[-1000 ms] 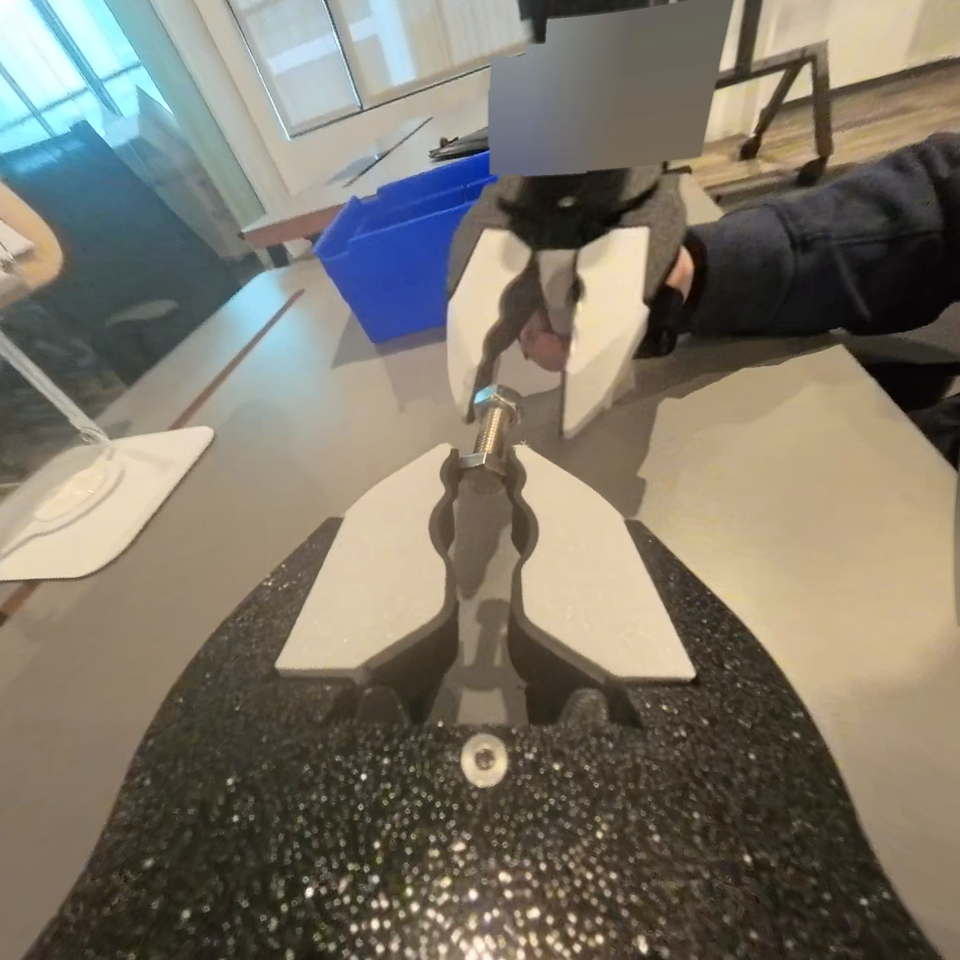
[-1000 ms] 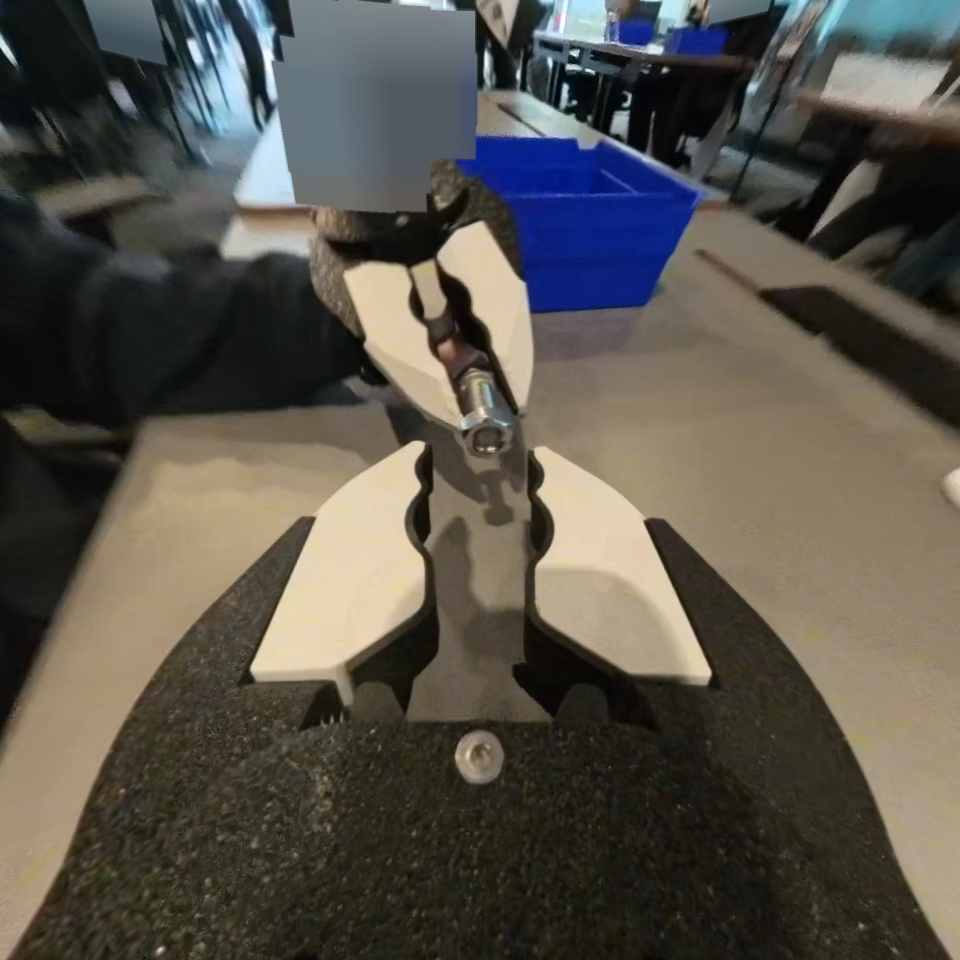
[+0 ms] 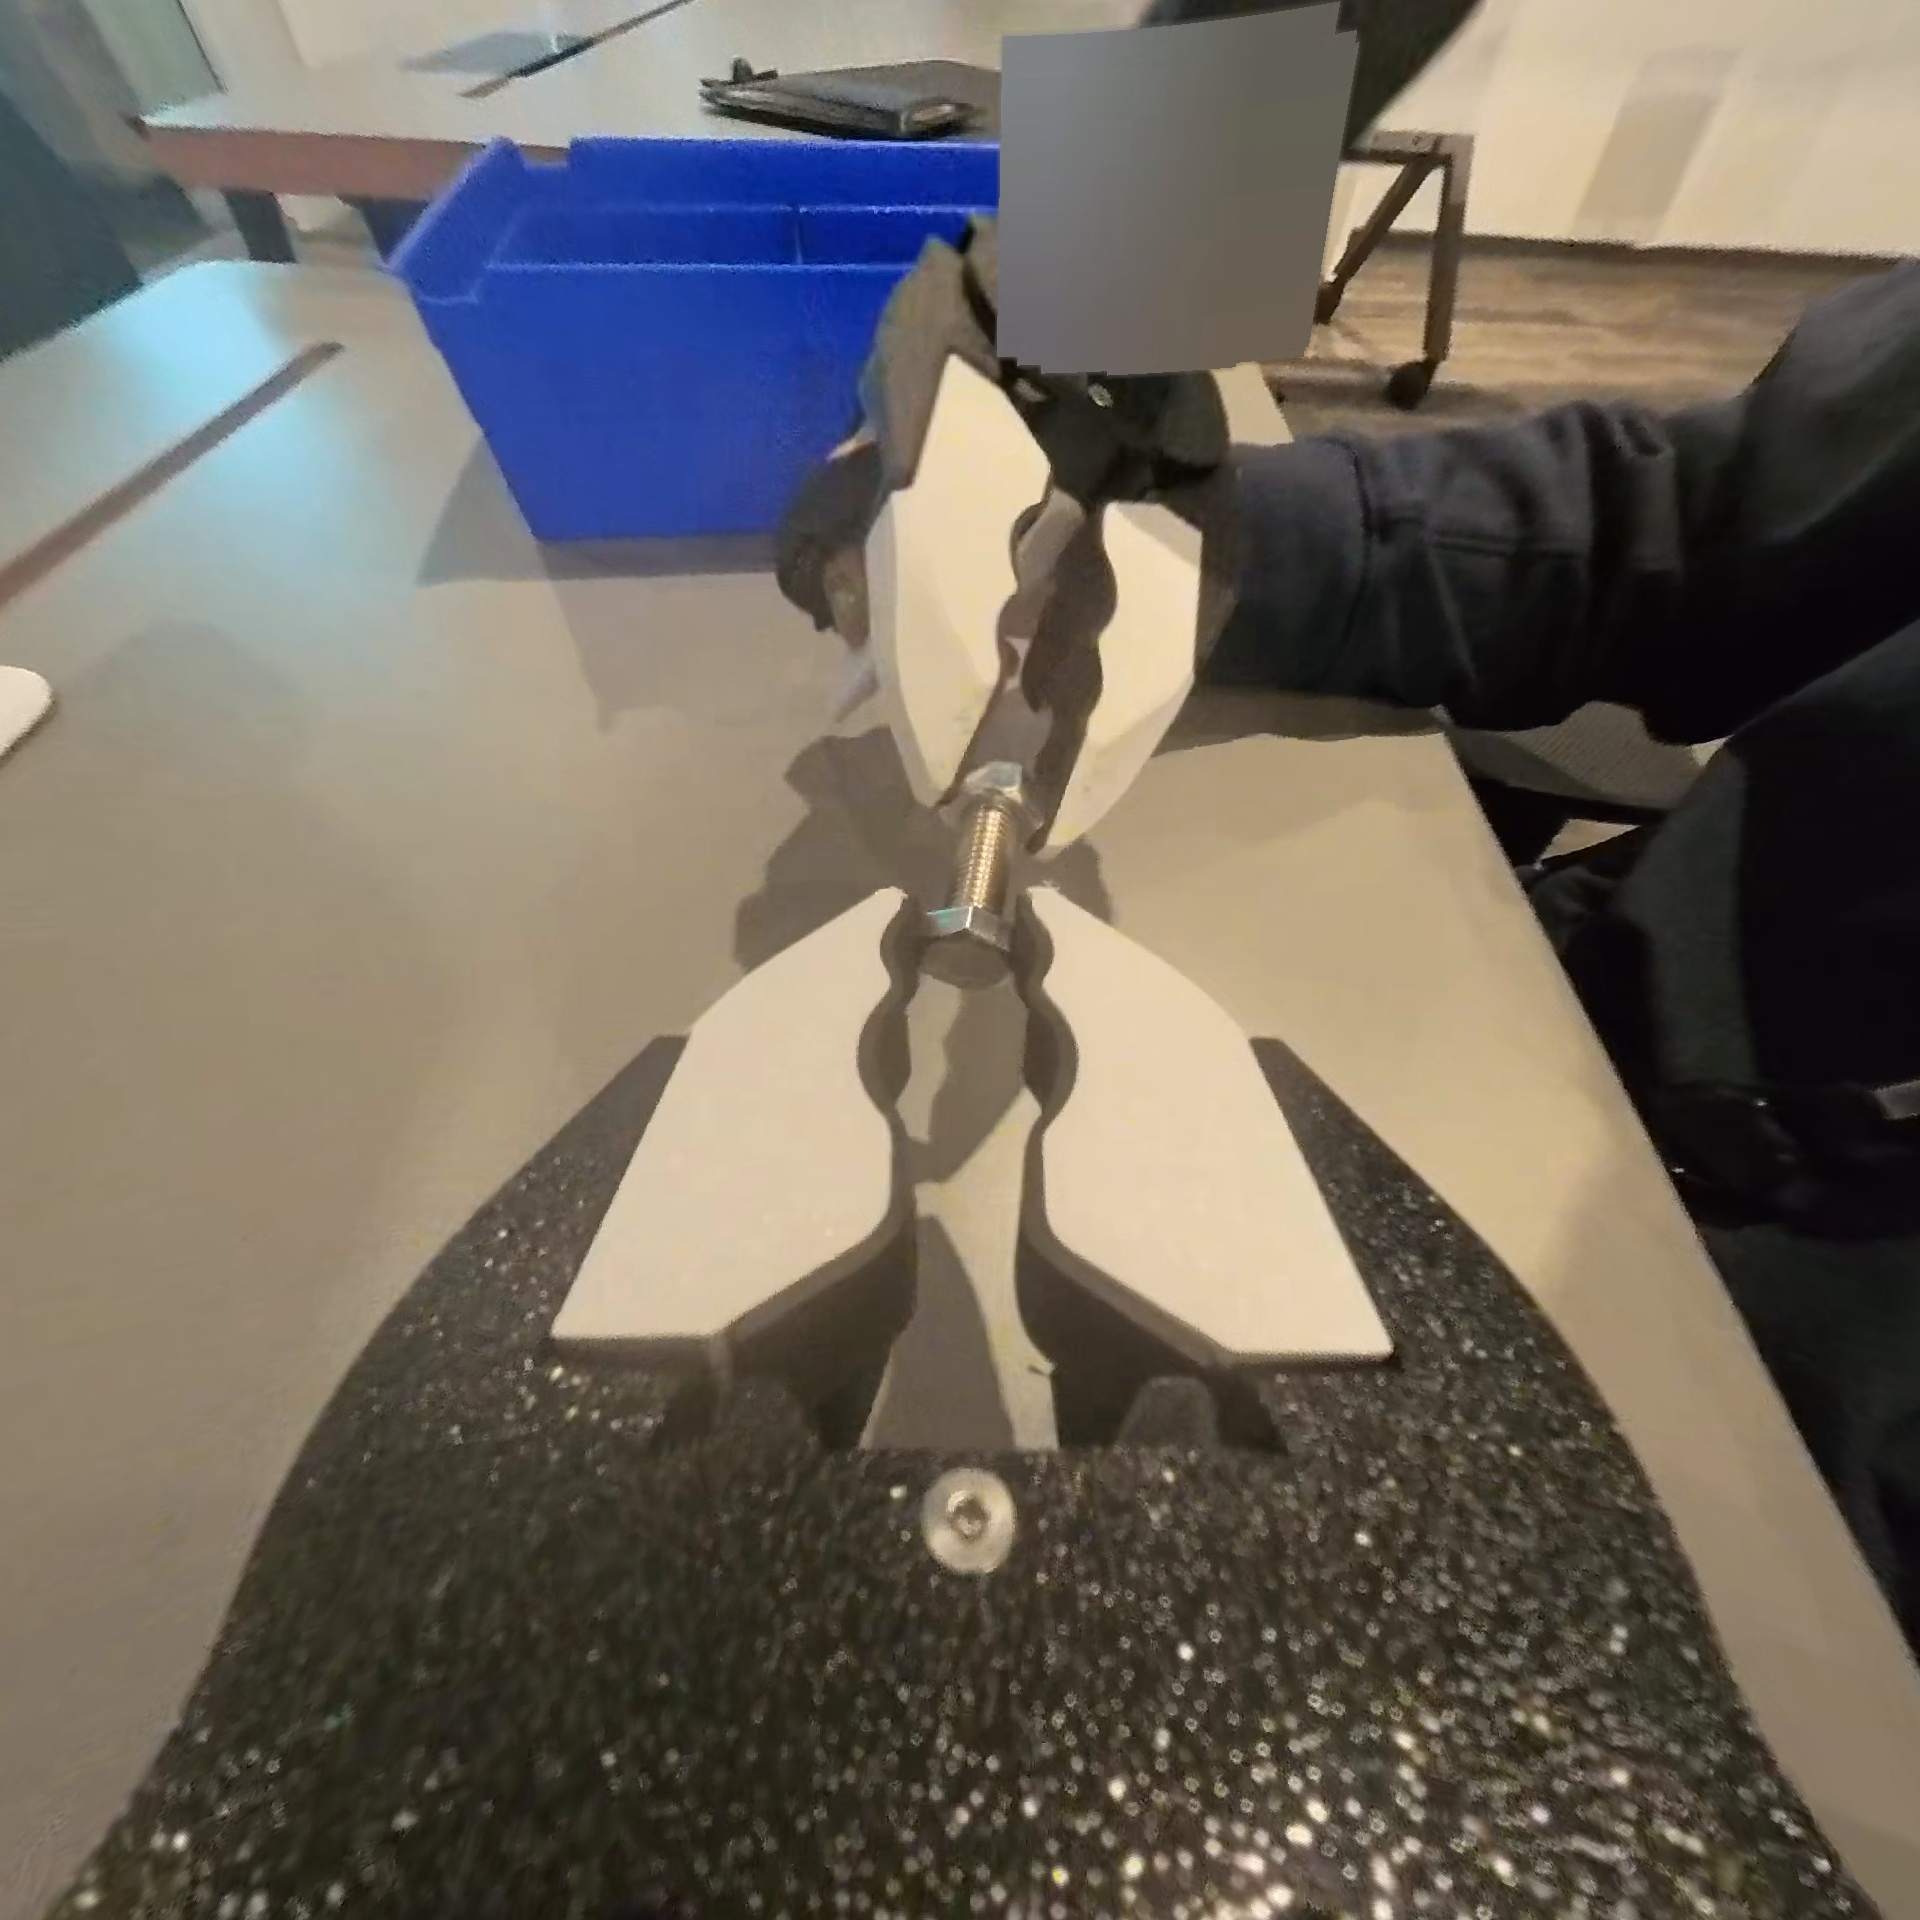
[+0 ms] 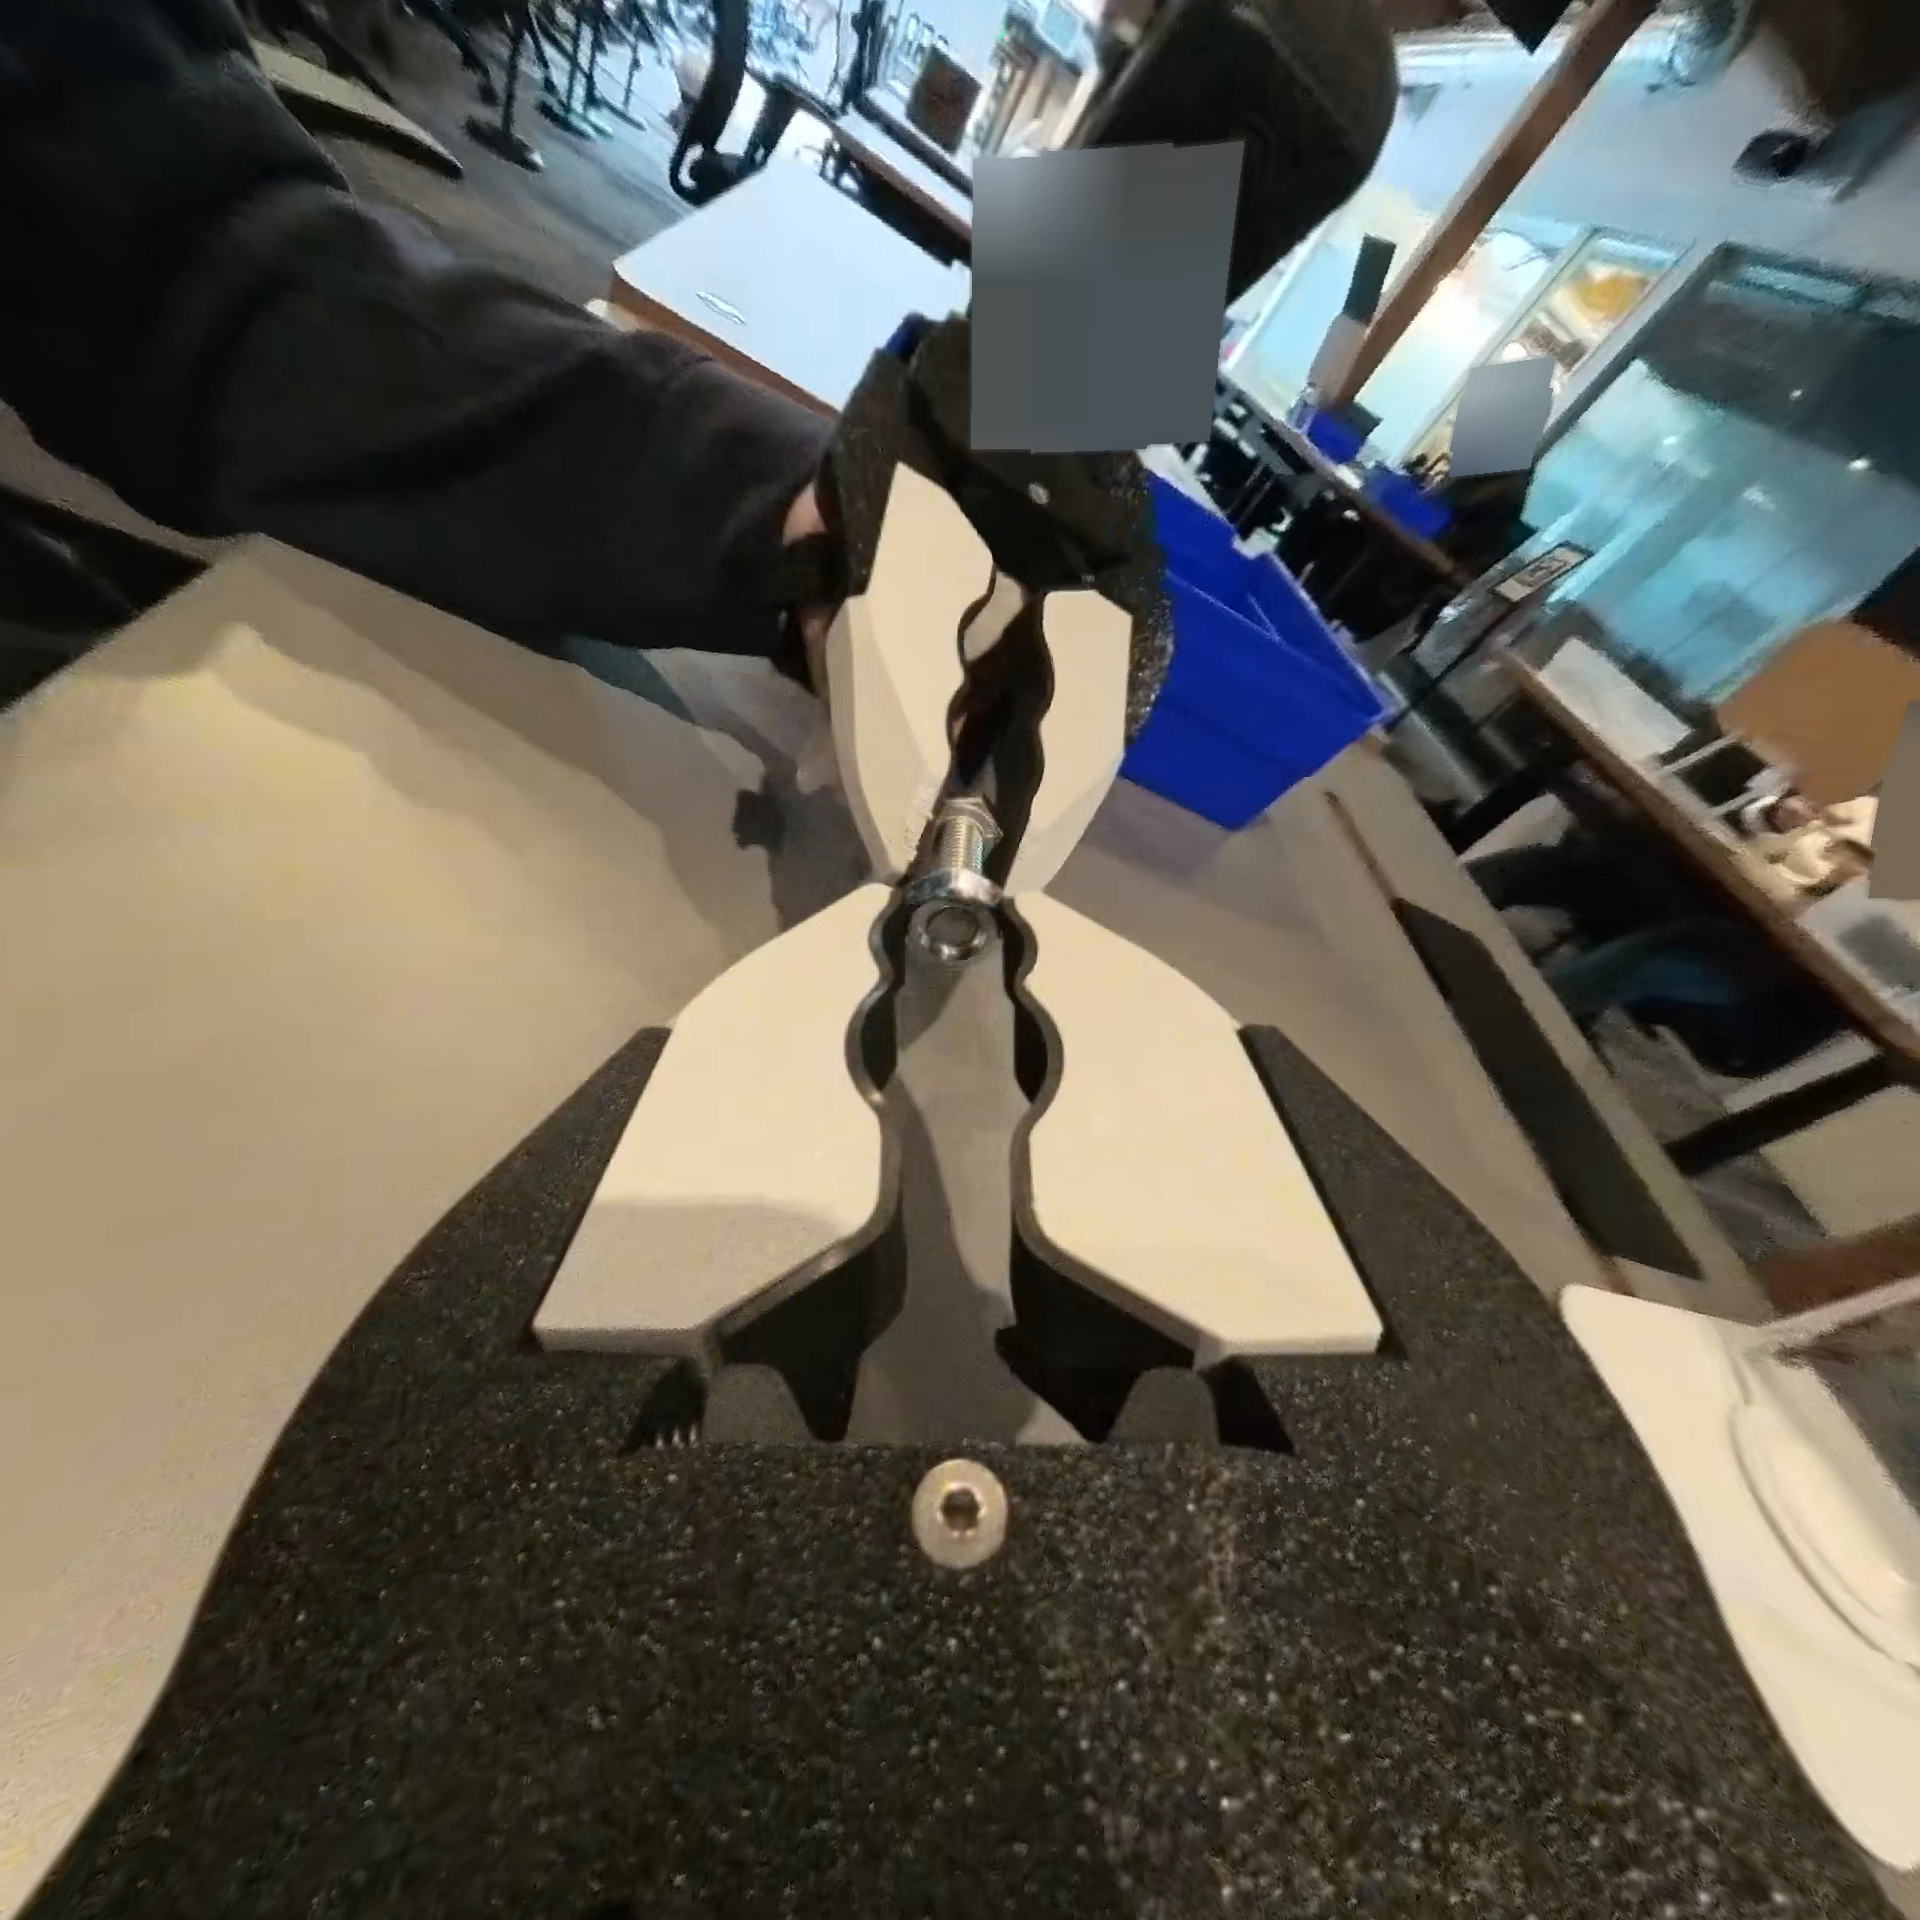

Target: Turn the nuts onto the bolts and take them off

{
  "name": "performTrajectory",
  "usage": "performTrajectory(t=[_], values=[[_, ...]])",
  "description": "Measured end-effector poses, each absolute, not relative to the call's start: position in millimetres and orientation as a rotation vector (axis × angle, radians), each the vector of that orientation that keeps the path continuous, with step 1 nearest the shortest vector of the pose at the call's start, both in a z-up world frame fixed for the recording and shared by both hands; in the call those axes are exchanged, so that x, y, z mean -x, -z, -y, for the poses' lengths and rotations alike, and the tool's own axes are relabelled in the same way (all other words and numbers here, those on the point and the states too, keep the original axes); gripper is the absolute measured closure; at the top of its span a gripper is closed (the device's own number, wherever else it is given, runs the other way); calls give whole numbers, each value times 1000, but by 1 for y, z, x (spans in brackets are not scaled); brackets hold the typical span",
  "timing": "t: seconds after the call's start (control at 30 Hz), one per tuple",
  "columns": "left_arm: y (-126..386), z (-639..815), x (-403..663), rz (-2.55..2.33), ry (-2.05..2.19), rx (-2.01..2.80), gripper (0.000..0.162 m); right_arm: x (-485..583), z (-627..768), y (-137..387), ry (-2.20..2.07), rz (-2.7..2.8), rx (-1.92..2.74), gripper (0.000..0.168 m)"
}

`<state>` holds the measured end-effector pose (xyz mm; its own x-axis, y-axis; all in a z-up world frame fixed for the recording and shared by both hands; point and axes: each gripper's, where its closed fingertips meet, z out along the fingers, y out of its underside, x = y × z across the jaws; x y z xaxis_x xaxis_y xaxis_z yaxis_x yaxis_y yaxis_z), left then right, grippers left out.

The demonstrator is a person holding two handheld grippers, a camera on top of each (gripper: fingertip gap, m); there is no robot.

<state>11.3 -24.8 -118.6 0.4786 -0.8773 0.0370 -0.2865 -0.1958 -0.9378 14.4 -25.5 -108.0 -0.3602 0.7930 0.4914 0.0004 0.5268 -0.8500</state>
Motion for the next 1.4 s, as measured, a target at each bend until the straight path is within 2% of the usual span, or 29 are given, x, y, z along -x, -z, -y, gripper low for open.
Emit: performTrajectory(t=[0.1,0.2,0.27,0.43,0.53,0.7,0.83,0.93,1.1,1.23,1.33,1.4], values=[[116,23,-10,-969,745,1716,145,-13,24,106,-1051,1724,769,151],[113,14,-5,-946,644,1682,145,-13,22,98,-1387,1655,1021,128],[112,11,-3,-959,562,1642,145,-11,13,97,-1565,1574,1210,122],[116,9,-6,-1031,416,1605,145,-6,7,115,-1589,1559,1416,129],[112,9,-4,-1010,421,1588,145,-11,6,134,-1395,1694,1404,133],[111,9,-2,-1003,420,1580,145,-9,14,108,-1649,1571,1381,132],[111,9,-5,-1015,407,1563,145,-8,10,113,-1623,1557,1424,133],[108,9,-2,-999,415,1554,145,-12,8,133,-1420,1668,1407,137],[110,8,-2,-1004,405,1556,145,-11,9,107,-1705,1508,1429,130],[111,8,-5,-1015,388,1552,145,-8,7,113,-1733,1470,1509,131],[112,7,-1,-1009,379,1559,145,-11,7,128,-1606,1570,1507,140],[110,7,-1,-997,399,1554,145,-13,9,127,-1603,1587,1482,139]])
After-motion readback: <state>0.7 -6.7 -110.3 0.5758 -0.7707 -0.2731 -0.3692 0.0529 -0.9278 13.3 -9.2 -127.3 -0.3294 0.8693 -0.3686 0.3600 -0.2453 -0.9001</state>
